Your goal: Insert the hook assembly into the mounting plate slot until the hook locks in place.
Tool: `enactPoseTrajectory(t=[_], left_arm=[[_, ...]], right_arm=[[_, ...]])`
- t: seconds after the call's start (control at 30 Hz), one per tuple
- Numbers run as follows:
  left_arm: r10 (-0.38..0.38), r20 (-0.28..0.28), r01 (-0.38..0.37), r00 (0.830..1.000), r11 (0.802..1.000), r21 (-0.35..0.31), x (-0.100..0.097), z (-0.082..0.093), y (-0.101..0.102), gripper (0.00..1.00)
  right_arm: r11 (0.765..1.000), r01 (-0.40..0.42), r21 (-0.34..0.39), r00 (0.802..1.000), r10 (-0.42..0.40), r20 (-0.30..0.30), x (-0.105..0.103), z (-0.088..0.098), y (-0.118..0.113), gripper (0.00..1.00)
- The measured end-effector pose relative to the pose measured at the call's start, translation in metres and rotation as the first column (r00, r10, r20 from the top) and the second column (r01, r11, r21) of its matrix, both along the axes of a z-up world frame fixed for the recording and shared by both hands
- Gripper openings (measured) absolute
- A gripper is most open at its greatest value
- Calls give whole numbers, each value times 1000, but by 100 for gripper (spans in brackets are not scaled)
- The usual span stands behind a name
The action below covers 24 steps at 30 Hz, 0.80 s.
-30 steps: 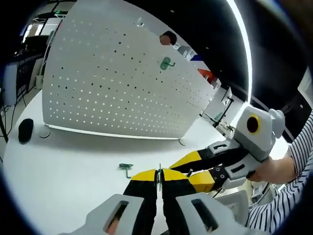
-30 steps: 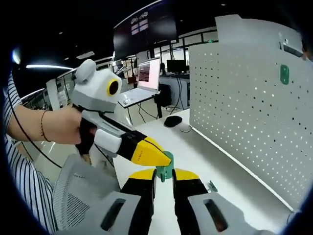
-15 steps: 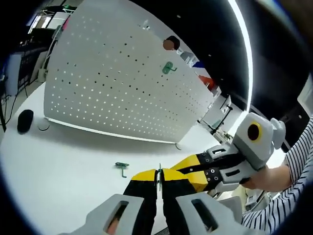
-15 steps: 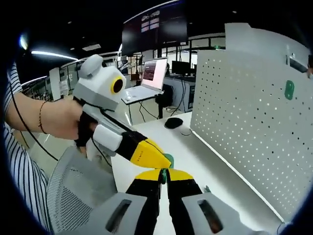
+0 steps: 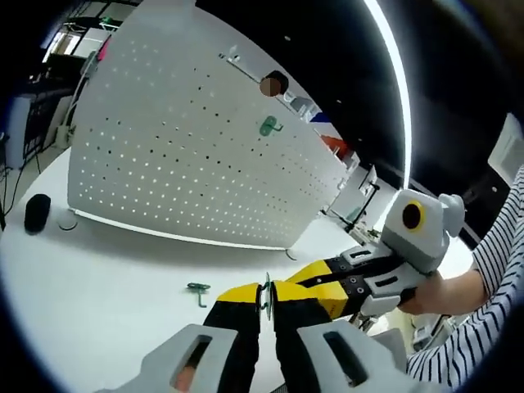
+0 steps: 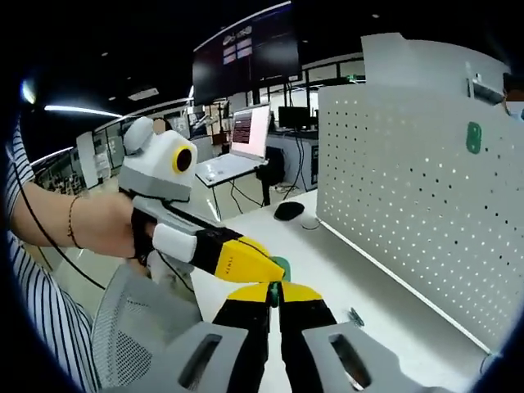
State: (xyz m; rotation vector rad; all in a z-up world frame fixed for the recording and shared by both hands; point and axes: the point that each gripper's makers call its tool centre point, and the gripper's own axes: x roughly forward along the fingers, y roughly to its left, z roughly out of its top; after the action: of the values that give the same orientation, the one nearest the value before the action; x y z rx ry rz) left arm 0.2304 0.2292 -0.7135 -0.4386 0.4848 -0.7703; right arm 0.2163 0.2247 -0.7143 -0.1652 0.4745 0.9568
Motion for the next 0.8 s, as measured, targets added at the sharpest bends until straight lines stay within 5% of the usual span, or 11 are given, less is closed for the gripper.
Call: enactPoseTrajectory(t=[0.2, 0.4, 0.8], left_arm=[[31, 55, -32, 998, 999, 20, -1, 1, 9, 23], [82, 123, -88, 989, 995, 52, -4, 0, 19, 54], [93, 239, -124, 967, 985, 118, -23, -12, 5, 96]], right_arm=[[1000, 16, -7, 1000, -16, 2, 2, -1, -4, 0], [999, 49, 12, 998, -49, 24, 7, 4, -9, 0], [980, 162, 118, 984, -170, 59, 10, 12, -18, 0]])
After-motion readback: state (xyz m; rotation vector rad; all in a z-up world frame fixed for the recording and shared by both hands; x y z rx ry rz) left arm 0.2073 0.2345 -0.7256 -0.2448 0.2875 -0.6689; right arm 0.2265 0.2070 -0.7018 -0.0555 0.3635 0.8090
